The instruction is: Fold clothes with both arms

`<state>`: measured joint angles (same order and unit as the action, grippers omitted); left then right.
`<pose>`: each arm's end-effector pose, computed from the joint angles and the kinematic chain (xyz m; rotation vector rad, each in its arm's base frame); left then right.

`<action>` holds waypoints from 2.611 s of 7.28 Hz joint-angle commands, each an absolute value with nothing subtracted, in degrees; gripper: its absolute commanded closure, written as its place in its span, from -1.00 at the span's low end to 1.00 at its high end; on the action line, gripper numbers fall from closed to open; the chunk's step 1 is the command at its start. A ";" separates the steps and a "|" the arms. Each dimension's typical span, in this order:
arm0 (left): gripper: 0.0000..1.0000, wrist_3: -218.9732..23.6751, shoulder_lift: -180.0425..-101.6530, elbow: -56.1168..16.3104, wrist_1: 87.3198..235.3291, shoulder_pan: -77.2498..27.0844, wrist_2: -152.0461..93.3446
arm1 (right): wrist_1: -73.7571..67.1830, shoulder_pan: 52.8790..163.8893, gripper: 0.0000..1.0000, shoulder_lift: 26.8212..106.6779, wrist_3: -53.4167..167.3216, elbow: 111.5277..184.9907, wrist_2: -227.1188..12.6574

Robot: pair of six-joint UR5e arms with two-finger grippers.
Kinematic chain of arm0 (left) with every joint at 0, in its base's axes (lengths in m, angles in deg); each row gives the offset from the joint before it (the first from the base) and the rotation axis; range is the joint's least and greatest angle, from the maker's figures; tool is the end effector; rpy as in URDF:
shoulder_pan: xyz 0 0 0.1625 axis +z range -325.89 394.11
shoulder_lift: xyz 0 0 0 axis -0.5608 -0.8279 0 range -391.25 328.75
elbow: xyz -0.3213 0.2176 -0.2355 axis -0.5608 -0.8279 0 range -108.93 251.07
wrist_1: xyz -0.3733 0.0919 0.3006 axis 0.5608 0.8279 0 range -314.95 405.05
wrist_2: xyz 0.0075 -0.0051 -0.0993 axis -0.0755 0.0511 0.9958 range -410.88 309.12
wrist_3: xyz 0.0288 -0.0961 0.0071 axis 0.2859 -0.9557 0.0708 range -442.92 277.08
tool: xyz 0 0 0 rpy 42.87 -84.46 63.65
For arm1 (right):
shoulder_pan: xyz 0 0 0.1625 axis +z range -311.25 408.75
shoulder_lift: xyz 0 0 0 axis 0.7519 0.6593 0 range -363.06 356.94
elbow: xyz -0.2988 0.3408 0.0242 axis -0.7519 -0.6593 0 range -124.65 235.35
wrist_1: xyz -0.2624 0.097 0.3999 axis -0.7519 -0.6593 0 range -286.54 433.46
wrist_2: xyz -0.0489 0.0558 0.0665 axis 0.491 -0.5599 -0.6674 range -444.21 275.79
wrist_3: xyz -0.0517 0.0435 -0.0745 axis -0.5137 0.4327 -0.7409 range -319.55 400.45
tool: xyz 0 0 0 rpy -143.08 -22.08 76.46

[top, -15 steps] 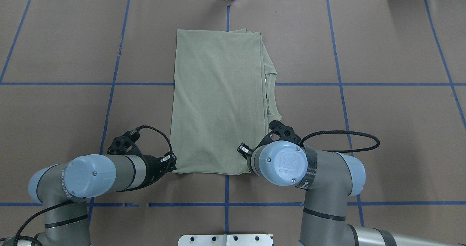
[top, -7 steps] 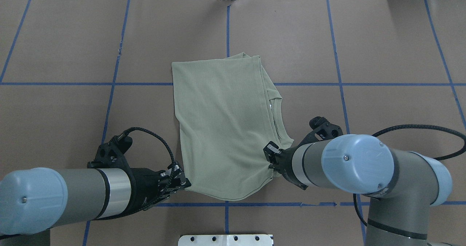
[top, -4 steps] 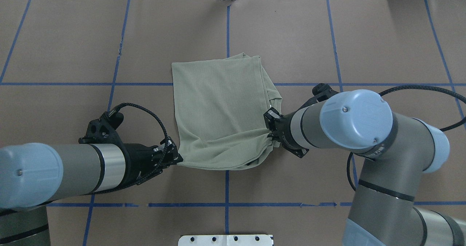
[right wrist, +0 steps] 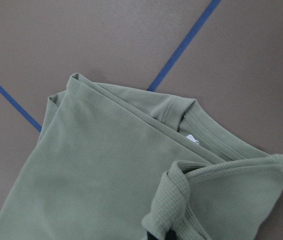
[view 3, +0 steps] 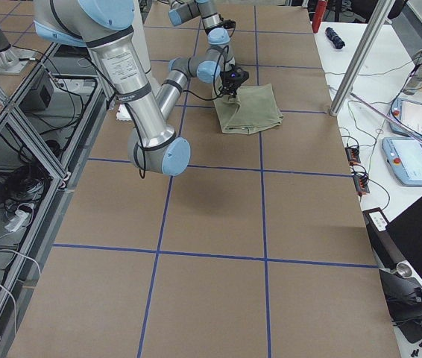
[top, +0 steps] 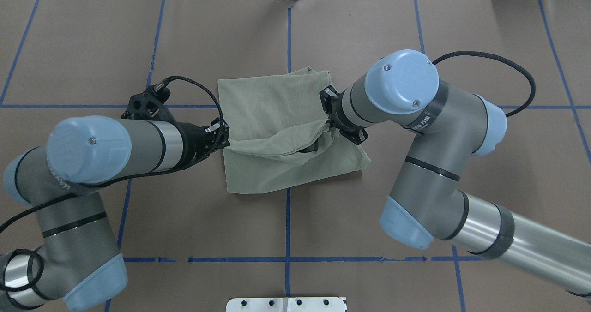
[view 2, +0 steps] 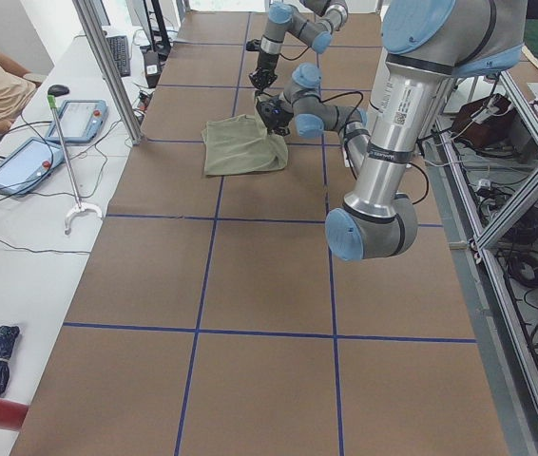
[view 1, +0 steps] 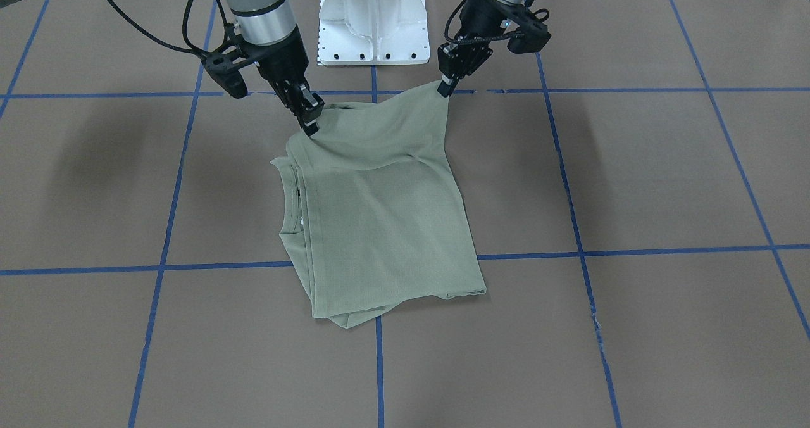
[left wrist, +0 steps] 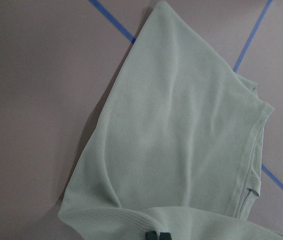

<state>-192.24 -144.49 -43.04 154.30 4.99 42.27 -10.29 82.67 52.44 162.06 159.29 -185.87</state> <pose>0.4873 -0.4177 0.1827 0.0520 1.1910 -0.7141 -0.5233 -0.4879 0.1609 -0.1760 -0.9955 0.9527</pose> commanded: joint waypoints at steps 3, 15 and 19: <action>1.00 -186.46 -148.76 -29.60 159.98 -1.56 42.10 | -0.75 86.45 1.00 45.56 160.77 142.05 -188.09; 0.02 -176.28 -153.69 -6.01 179.50 -9.65 42.36 | 15.36 100.94 -1.00 49.48 123.69 125.31 -201.60; 0.00 -149.53 -141.51 -16.89 178.73 -19.55 60.27 | 11.09 115.93 -1.00 60.82 97.58 129.27 -216.26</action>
